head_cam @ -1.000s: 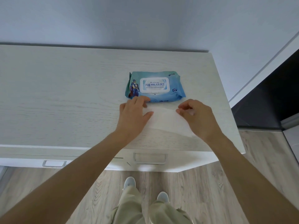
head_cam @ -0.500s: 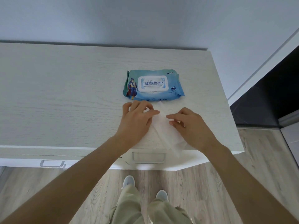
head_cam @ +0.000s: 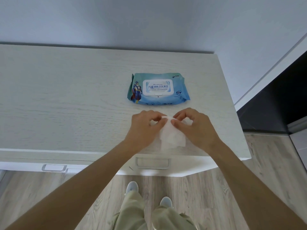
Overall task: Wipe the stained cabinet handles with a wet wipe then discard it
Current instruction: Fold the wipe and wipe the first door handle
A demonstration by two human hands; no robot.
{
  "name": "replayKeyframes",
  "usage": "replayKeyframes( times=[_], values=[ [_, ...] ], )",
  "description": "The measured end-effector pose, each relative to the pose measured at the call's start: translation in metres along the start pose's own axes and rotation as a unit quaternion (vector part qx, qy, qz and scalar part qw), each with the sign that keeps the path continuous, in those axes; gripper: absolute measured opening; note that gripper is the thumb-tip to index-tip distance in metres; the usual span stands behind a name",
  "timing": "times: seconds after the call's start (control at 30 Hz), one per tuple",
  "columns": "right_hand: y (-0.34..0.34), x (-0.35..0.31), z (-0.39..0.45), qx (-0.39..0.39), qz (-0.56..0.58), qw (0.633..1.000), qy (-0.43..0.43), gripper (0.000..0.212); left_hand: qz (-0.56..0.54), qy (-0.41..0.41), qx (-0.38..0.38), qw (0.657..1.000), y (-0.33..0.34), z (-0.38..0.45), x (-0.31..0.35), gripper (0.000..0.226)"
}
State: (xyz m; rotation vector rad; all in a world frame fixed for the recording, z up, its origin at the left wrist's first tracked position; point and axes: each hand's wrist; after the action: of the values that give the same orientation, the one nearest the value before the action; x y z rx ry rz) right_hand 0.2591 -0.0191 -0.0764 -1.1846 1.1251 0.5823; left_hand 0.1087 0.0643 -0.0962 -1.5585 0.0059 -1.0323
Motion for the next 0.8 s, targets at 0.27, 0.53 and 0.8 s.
replayKeyframes(
  times=[0.27,0.53,0.8],
  values=[
    [0.003,0.012,0.005,0.015,-0.075,0.996,-0.041,0.023,0.163,0.019,0.052,0.985,0.006,0.007,-0.009,0.032],
    [0.007,0.022,-0.003,-0.078,-0.132,0.986,-0.069,0.035,0.243,0.176,0.017,0.954,0.004,-0.008,-0.031,0.045],
    [0.007,0.006,-0.004,-0.034,-0.018,0.999,-0.006,0.006,0.127,0.071,0.044,0.988,-0.002,-0.007,-0.013,0.012]
  ],
)
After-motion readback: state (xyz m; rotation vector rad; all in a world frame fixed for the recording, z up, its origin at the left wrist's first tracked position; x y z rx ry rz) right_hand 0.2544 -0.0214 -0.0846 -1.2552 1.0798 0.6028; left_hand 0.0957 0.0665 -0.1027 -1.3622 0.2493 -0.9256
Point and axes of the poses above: each hand's wrist, its own z-axis towards the middle knuckle, its own y-axis out of the palm, x = y × z, and after that the axes turned 14 degrees about z, right-handed
